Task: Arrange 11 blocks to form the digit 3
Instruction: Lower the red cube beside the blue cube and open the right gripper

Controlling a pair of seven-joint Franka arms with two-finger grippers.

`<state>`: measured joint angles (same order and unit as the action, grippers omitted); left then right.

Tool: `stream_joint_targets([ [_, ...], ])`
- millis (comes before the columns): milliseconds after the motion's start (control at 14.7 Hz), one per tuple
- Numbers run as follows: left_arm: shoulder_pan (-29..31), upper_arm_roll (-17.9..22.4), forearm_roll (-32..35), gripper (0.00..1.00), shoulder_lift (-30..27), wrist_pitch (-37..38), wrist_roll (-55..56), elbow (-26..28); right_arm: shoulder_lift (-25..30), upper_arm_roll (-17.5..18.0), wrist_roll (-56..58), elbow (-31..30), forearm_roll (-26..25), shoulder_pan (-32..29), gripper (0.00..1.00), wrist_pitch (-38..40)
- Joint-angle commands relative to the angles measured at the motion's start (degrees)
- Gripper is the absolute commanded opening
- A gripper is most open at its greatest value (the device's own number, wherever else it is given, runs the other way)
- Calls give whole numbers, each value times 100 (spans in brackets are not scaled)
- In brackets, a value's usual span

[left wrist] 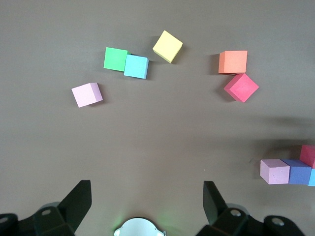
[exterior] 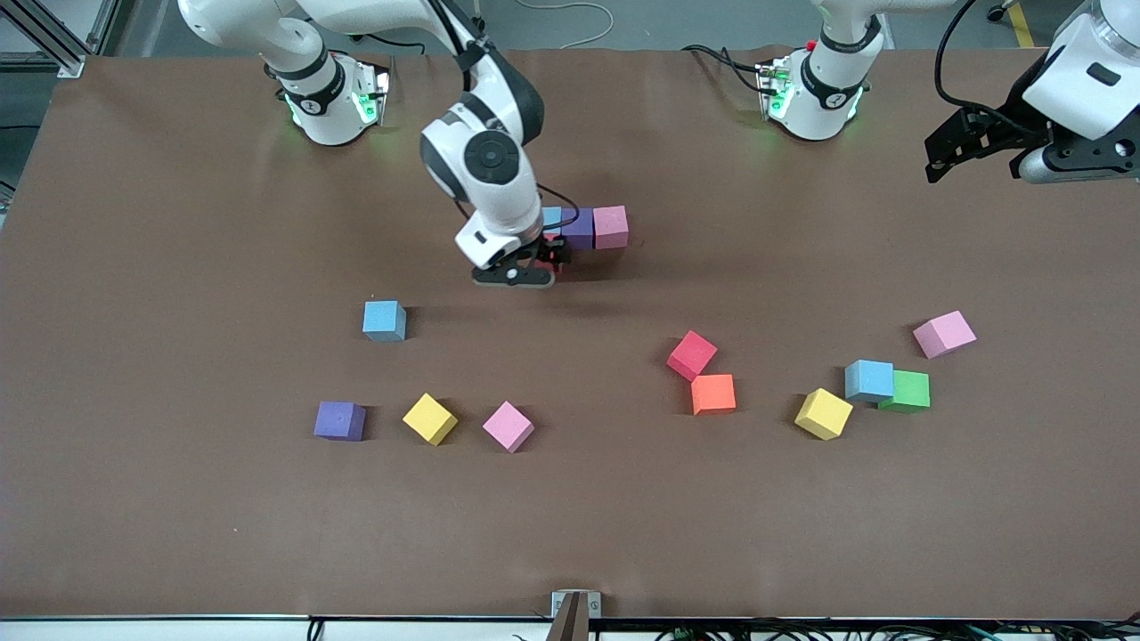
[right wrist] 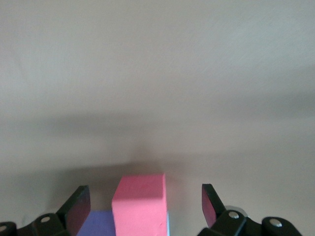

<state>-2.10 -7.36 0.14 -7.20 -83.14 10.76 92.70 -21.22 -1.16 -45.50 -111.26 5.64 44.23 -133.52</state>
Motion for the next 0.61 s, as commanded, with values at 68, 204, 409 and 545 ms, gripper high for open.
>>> stream_joint_targets([
  [68, 17, -2, -58, 100, -80, -79, -110, 99, 417, -60, 23, -405, -37, -782, 100, -122],
  [204, 26, -2, -58, 100, -80, -79, -127, 100, 426, -95, 15, -458, -482, -1073, 100, -121],
  [409, 43, -2, -58, 100, -71, -79, -224, 99, 391, -86, 530, -642, -670, -1705, 100, -183],
  [545, 52, -2, -58, 100, -71, -79, -224, 117, 452, -78, 1023, -1036, -670, -1978, 100, -375],
])
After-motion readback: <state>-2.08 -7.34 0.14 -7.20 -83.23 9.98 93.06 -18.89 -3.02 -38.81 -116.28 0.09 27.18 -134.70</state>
